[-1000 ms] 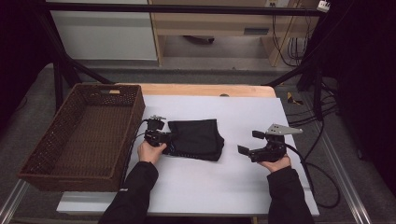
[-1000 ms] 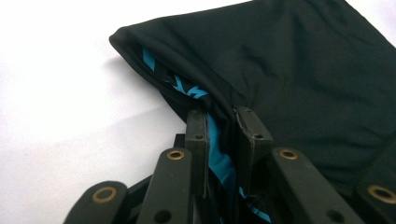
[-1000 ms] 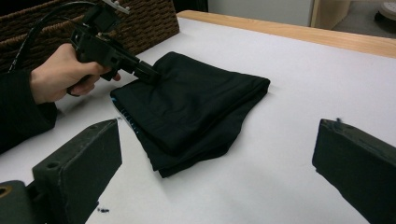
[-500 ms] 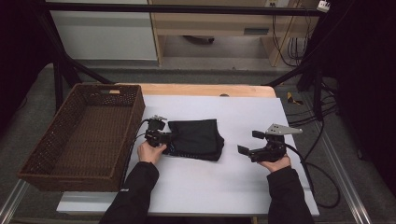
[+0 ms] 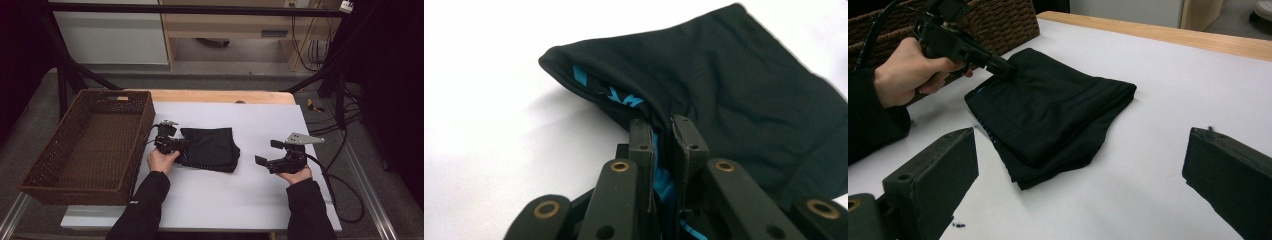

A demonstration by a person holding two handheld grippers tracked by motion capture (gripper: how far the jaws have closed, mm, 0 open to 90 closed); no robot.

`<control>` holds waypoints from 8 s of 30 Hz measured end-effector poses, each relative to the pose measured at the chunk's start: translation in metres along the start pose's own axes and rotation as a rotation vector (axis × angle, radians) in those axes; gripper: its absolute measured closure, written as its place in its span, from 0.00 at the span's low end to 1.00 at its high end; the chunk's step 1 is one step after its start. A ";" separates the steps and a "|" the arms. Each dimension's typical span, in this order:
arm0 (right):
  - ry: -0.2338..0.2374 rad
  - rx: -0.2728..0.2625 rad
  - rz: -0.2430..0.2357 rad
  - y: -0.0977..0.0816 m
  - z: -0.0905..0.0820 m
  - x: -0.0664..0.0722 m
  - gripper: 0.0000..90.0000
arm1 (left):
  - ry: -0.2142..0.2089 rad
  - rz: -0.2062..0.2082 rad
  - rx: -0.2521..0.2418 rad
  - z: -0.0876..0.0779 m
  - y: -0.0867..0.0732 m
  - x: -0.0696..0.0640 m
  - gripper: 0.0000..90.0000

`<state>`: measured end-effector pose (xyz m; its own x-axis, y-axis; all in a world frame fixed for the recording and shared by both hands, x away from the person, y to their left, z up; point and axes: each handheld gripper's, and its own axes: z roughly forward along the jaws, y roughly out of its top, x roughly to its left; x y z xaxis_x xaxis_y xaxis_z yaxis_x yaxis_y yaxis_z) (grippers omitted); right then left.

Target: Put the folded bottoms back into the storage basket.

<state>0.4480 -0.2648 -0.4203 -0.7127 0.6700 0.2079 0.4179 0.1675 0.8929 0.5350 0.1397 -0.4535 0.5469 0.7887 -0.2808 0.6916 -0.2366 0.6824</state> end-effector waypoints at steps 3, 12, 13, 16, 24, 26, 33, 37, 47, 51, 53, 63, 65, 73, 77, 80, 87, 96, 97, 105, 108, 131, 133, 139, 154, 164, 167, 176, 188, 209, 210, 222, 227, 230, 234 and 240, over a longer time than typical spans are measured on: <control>0.001 -0.004 0.001 0.000 0.000 0.000 0.02 | 0.010 0.011 0.007 -0.002 0.003 -0.003 0.90; 0.004 -0.007 0.002 0.000 -0.002 0.000 0.02 | 0.018 0.047 -0.017 -0.012 0.015 -0.016 0.90; 0.003 -0.008 0.004 0.000 -0.002 0.000 0.02 | 0.019 0.051 -0.017 -0.013 0.016 -0.017 0.90; 0.003 -0.010 0.002 0.000 -0.002 0.000 0.02 | 0.017 0.063 -0.020 -0.016 0.021 -0.021 0.90; 0.001 -0.011 0.005 0.000 -0.003 0.000 0.02 | 0.027 0.104 -0.031 -0.023 0.033 -0.036 0.90; 0.002 -0.011 0.006 0.001 -0.003 0.000 0.02 | 0.025 0.111 -0.037 -0.025 0.034 -0.039 0.90; -0.001 -0.010 0.004 0.000 -0.003 0.000 0.02 | 0.021 0.132 -0.044 -0.029 0.041 -0.047 0.91; -0.002 -0.011 0.003 0.000 -0.003 0.000 0.02 | 0.015 0.141 -0.048 -0.032 0.045 -0.051 0.91; -0.002 -0.011 0.003 0.000 -0.003 0.000 0.02 | 0.009 0.171 -0.064 -0.042 0.056 -0.066 0.91; -0.002 -0.010 0.002 0.000 -0.003 0.000 0.02 | 0.007 0.192 -0.067 -0.045 0.061 -0.073 0.91; -0.002 -0.010 0.002 0.000 -0.003 0.000 0.02 | 0.005 0.201 -0.066 -0.046 0.063 -0.076 0.91; -0.001 -0.012 0.004 0.001 -0.003 0.000 0.02 | -0.003 0.242 -0.065 -0.058 0.073 -0.089 0.91; -0.002 -0.011 0.003 0.001 -0.003 0.000 0.02 | -0.004 0.250 -0.064 -0.061 0.075 -0.092 0.91; -0.002 -0.014 0.006 0.001 -0.003 0.000 0.02 | -0.002 0.282 -0.065 -0.073 0.080 -0.100 0.91; -0.003 -0.015 0.006 0.001 -0.003 0.000 0.02 | 0.006 0.297 -0.060 -0.079 0.082 -0.103 0.91; -0.002 -0.013 0.004 0.001 -0.003 0.000 0.02 | 0.006 0.302 -0.061 -0.084 0.084 -0.105 0.91; -0.003 -0.015 0.006 0.001 -0.004 0.000 0.02 | 0.003 0.328 -0.061 -0.096 0.087 -0.110 0.91; -0.004 -0.014 0.006 0.001 -0.004 0.000 0.02 | 0.009 0.359 -0.053 -0.108 0.091 -0.116 0.91; -0.003 -0.015 0.005 0.001 -0.004 0.000 0.02 | 0.008 0.361 -0.053 -0.109 0.091 -0.116 0.91; -0.004 -0.015 0.006 0.001 -0.004 0.000 0.02 | 0.005 0.381 -0.065 -0.125 0.093 -0.121 0.91; -0.004 -0.015 0.006 0.001 -0.004 0.000 0.02 | 0.008 0.390 -0.067 -0.132 0.095 -0.123 0.91; -0.004 -0.010 0.003 0.000 -0.002 0.001 0.02 | 0.031 0.407 -0.068 -0.175 0.099 -0.117 0.91; -0.004 -0.007 0.003 0.000 -0.002 0.001 0.02 | 0.034 0.410 -0.068 -0.178 0.099 -0.117 0.91; -0.003 -0.011 0.003 0.000 -0.002 0.001 0.02 | 0.035 0.410 -0.069 -0.186 0.100 -0.114 0.91; -0.005 -0.005 0.002 0.000 -0.002 0.001 0.02 | 0.047 0.389 -0.088 -0.216 0.104 -0.099 0.91; -0.005 -0.005 0.002 0.000 -0.002 0.001 0.02 | 0.074 0.386 -0.101 -0.233 0.107 -0.093 0.91; -0.004 -0.006 0.002 0.000 -0.002 0.001 0.02 | 0.083 0.384 -0.105 -0.238 0.107 -0.090 0.91; -0.006 -0.007 0.003 0.000 -0.002 0.001 0.02 | 0.094 0.372 -0.121 -0.253 0.107 -0.082 0.91; -0.007 -0.008 0.003 0.000 -0.003 0.001 0.02 | 0.125 0.361 -0.150 -0.276 0.107 -0.070 0.91; -0.007 -0.003 0.001 0.000 -0.002 0.001 0.02 | 0.208 0.301 -0.171 -0.316 0.104 -0.038 0.92; -0.008 -0.002 0.001 0.000 -0.002 0.001 0.02 | 0.213 0.298 -0.172 -0.317 0.103 -0.036 0.92; -0.007 0.001 0.001 0.000 -0.001 0.001 0.02 | 0.269 0.246 -0.156 -0.328 0.094 -0.010 0.92; -0.007 0.000 0.002 0.000 -0.002 0.001 0.02 | 0.281 0.238 -0.139 -0.327 0.089 -0.002 0.92; -0.007 0.004 0.002 0.000 -0.001 0.001 0.02 | 0.284 0.230 -0.127 -0.323 0.087 0.003 0.92; -0.008 0.006 -0.001 -0.001 0.000 0.001 0.02 | 0.284 0.224 -0.116 -0.318 0.084 0.008 0.92; -0.007 0.007 -0.002 -0.001 0.000 0.001 0.02 | 0.290 0.219 -0.090 -0.310 0.080 0.014 0.92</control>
<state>0.4471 -0.2643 -0.4207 -0.7094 0.6750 0.2029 0.4202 0.1739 0.8906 0.4512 0.3075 -0.1939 0.5124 0.8557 0.0723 0.5215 -0.3769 0.7655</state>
